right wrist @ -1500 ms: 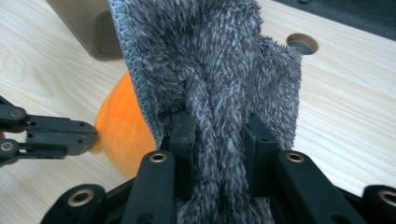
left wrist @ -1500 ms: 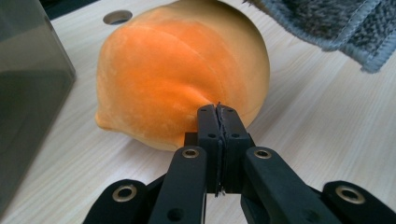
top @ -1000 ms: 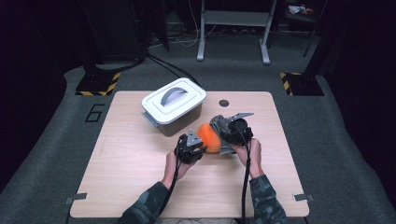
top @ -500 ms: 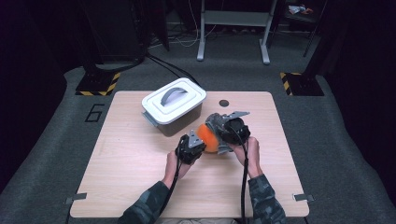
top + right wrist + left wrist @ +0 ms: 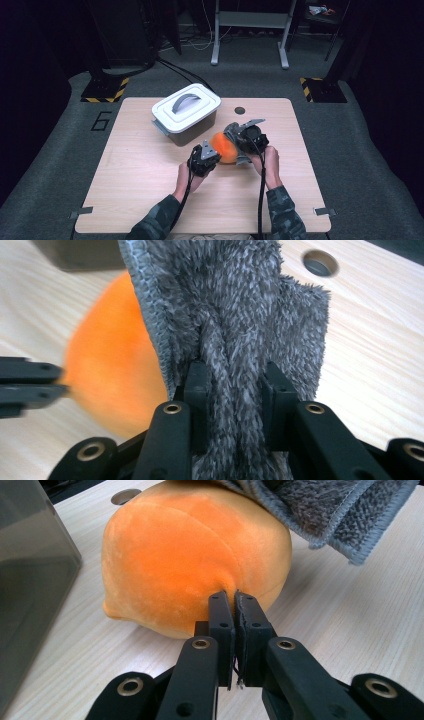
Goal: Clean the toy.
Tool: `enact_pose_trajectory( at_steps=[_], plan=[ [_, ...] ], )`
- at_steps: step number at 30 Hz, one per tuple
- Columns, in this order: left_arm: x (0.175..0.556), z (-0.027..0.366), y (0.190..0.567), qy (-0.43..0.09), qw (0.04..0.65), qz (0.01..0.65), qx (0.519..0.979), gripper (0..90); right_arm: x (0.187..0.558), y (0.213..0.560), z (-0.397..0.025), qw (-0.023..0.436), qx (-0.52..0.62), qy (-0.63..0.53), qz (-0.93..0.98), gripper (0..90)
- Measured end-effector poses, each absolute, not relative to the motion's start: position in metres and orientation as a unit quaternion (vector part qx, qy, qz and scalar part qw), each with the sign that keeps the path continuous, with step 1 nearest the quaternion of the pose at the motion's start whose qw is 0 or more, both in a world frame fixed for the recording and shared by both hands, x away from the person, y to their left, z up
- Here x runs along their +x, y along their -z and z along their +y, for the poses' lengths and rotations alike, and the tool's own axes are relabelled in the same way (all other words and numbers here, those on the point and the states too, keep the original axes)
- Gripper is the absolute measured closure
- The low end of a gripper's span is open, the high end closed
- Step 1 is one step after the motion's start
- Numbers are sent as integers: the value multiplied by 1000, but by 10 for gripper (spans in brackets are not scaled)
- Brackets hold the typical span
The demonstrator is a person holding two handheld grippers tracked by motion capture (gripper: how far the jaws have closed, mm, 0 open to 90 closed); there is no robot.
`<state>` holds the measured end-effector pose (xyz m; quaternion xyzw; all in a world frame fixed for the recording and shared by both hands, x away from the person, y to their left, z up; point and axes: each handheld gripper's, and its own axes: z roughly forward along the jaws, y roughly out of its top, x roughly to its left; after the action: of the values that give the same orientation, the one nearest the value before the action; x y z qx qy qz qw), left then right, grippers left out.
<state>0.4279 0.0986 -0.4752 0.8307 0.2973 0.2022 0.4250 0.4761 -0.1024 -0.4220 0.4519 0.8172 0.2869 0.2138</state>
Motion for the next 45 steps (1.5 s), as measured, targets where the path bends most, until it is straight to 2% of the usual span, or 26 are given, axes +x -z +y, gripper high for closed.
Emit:
enact_pose_trajectory(
  at_steps=[10,14,17,23,30,37,45],
  plan=[
    [428,97,475,-199,424,291,834,868,485,449,-141,203,508,-267,793,705],
    [428,97,475,-196,423,291,835,868,484,449,-149,203,519,-266,786,704],
    [428,97,475,-195,423,289,836,868,474,435,-143,216,504,-281,788,703],
    [427,96,475,-196,422,286,838,867,462,411,-115,211,443,-328,807,701],
    [427,97,475,-194,422,285,838,866,465,416,-86,205,400,-316,836,701],
    [427,97,475,-194,423,284,839,865,473,422,-104,205,434,-308,821,702],
    [427,96,477,-195,427,288,835,851,485,434,-127,181,481,-311,799,703]
  ],
)
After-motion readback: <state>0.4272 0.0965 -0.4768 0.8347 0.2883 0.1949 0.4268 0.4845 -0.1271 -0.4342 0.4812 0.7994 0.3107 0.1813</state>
